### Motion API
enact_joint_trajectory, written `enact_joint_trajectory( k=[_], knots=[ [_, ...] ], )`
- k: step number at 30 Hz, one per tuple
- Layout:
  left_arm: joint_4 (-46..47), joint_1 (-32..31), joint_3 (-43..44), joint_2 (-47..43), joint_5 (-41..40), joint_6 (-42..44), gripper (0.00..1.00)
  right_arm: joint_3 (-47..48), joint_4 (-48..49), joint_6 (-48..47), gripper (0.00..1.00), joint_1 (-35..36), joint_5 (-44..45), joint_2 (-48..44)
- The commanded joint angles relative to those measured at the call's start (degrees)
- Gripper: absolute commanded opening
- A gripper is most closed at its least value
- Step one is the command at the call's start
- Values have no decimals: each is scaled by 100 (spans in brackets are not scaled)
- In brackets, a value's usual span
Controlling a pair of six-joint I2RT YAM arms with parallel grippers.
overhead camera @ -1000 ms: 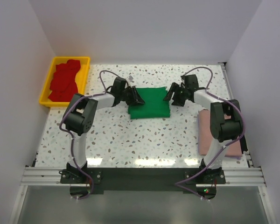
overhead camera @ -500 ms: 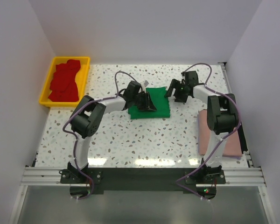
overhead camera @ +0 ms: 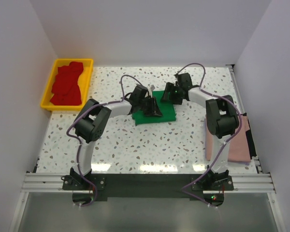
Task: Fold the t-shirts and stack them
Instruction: Neatly place the folded tshirt to the corner
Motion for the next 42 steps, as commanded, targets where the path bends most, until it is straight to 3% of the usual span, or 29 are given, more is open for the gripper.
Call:
enact_joint_trajectory(
  k=[1,2,3,5,6,7,11,21,29,37,42],
  knots=[
    [-75,16,202,-36,-51,171,28,57,-561,194,67,40,492,435],
    [-75,16,211,-27,-51,163,28,66,-597,211,61,49,527,453],
    [-75,16,237,-19,-42,171,28,75,-658,290,40,66,667,444],
    [-275,16,333,-53,-51,180,28,40,-711,404,21,67,808,409],
    [-312,16,378,-71,-69,189,28,31,-729,440,7,66,922,365],
    [-365,16,439,-80,-77,232,28,40,-851,475,0,66,1028,356],
    [-672,25,746,-220,-95,329,28,-161,-879,773,0,-4,1292,67],
    [-901,95,861,-730,-16,400,28,-1199,-474,1670,0,-803,1020,-874],
    [-1068,95,888,-1002,28,444,28,-470,-1616,1688,0,-883,1458,-567],
    [-1244,130,896,-1248,19,532,28,1189,-3987,2424,0,-900,3811,-488],
    [-1385,148,1028,-1302,37,593,28,2322,-5296,2856,0,-1058,4315,-338]
  ],
)
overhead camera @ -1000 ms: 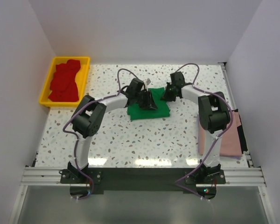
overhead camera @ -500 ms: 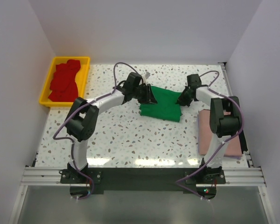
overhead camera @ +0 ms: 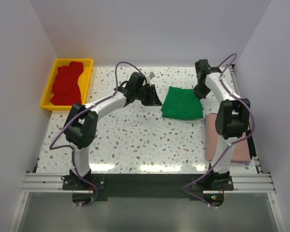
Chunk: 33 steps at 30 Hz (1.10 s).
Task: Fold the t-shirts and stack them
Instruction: Neatly place the folded tshirt to the corner
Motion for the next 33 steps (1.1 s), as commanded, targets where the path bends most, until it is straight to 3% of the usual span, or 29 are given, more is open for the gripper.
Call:
enact_joint_trajectory(
  k=[1,9,20,33],
  knots=[
    [-100,43,316,-394,113,176,28,768,-1432,644,0,-167,945,29],
    [-188,61,395,-439,192,202,28,1437,-2452,1094,0,-544,1253,-120],
    [-232,61,456,-447,298,158,28,1288,-2787,998,0,-1247,1201,-981],
    [-214,34,334,-597,324,61,28,1534,-2989,664,0,-1591,999,-1553]
  ],
)
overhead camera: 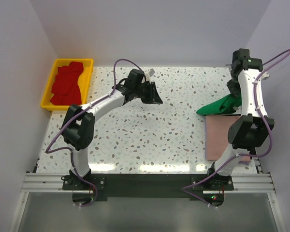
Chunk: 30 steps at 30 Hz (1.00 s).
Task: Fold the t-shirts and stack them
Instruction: Neatly place the folded tshirt to the corner
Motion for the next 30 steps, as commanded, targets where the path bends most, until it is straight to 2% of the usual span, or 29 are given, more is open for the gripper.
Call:
enact_joint_trajectory(
  k=[1,22,30],
  knots=[
    [20,25,121,-411,132,31,28,273,-631,-204,0,-102,61,-410],
    [90,-1,-98,-587,106,-40,28,580,-815,-592,0,-349,-27,-1077],
    [178,-45,-265,-701,88,-92,28,-218,-763,-574,0,-401,43,-1692]
  ],
)
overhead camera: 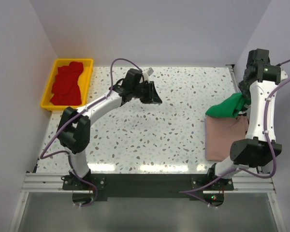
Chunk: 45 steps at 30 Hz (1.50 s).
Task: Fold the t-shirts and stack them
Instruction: Neatly place the folded tshirt to the corner, then reset both grippers
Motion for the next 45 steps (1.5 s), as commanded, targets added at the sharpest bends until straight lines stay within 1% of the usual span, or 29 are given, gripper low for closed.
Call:
enact_joint_trajectory(
  k=[1,6,9,10,11,12,13,15,16,19,20,21,24,25,26,29,30,31,32,33,34,36,37,39,40,41,45],
  knots=[
    [171,-40,-136,-382,70,-49,28,-332,-714,-71,0,-67,87,-580],
    [425,-102,-496,-549,97,-163,28,-1588,-741,113,0,-102,244,-1221],
    [540,-172,-629,-602,106,-198,28,-2406,-565,43,0,-146,201,-1828],
    [567,-190,-655,-611,106,-198,28,-2591,-565,8,27,-146,157,-2151],
    [593,-199,-716,-619,123,-189,28,-2984,-521,-71,54,-146,-35,-2320],
    [646,-207,-760,-637,132,-198,28,-3179,-269,-202,78,-146,-115,-2487],
    [681,-216,-795,-654,141,-198,28,-3329,-231,-369,98,-137,-98,-2645],
    [751,-225,-944,-751,150,-207,28,-3568,-48,-562,99,-146,-89,-2997],
    [760,-216,-980,-786,132,-198,29,-3603,49,-851,99,-146,-168,-3076],
    [769,-208,-1086,-918,106,-172,29,-3524,295,-1300,99,-137,-554,-3226],
    [760,-216,-1138,-953,62,-172,29,-3576,636,-1450,99,-137,-773,-3340],
    [760,-208,-1173,-1049,27,-154,29,-3655,857,-1721,99,-137,-1297,-3402],
    [691,-208,-1270,-1234,-114,-58,30,-3936,1428,-1961,99,-137,-1951,-3595],
    [646,-208,-1279,-1278,-175,-23,30,-4042,1630,-2109,99,-120,-2492,-3648],
    [603,-199,-1314,-1322,-271,47,30,-4304,2041,-2171,99,-128,-2776,-3692],
    [401,-155,-1489,-1585,-552,214,32,-4674,2448,-2190,99,73,-3270,-3702],
    [383,-120,-1568,-1795,-649,267,33,-4745,2528,-2146,99,239,-3210,-3684],
    [374,-85,-1665,-1928,-737,311,33,-4807,2616,-2085,99,763,-3044,-3658],
    [356,-41,-1883,-2051,-895,416,34,-4903,2765,-2015,99,1107,-2599,-3631],
    [286,81,-1999,-2313,-975,469,34,-4965,2862,-1849,99,1502,-2420,-3614],
    [268,169,-2113,-2446,-1019,505,35,-5026,2976,-1777,98,2142,-2305,-3518],
    [216,441,-2491,-2859,-1081,637,35,-5246,3389,-1637,99,2681,-2059,-3403],
    [189,521,-2614,-2991,-1107,689,36,-5308,3529,-1558,99,3128,-1971,-3342],
    [93,723,-2913,-3369,-1265,900,38,-5466,3916,-1513,99,3509,-1804,-3096],
    [31,759,-2975,-3475,-1361,996,39,-5501,4066,-1487,99,3867,-1812,-2999],
    [-108,785,-3071,-3598,-1571,1189,40,-5528,4363,-1504,99,4036,-1838,-2728],
    [-575,830,-3055,-3643,-1687,1515,42,-5116,4533,-1775,99,5002,-1610,-1910]
  ],
)
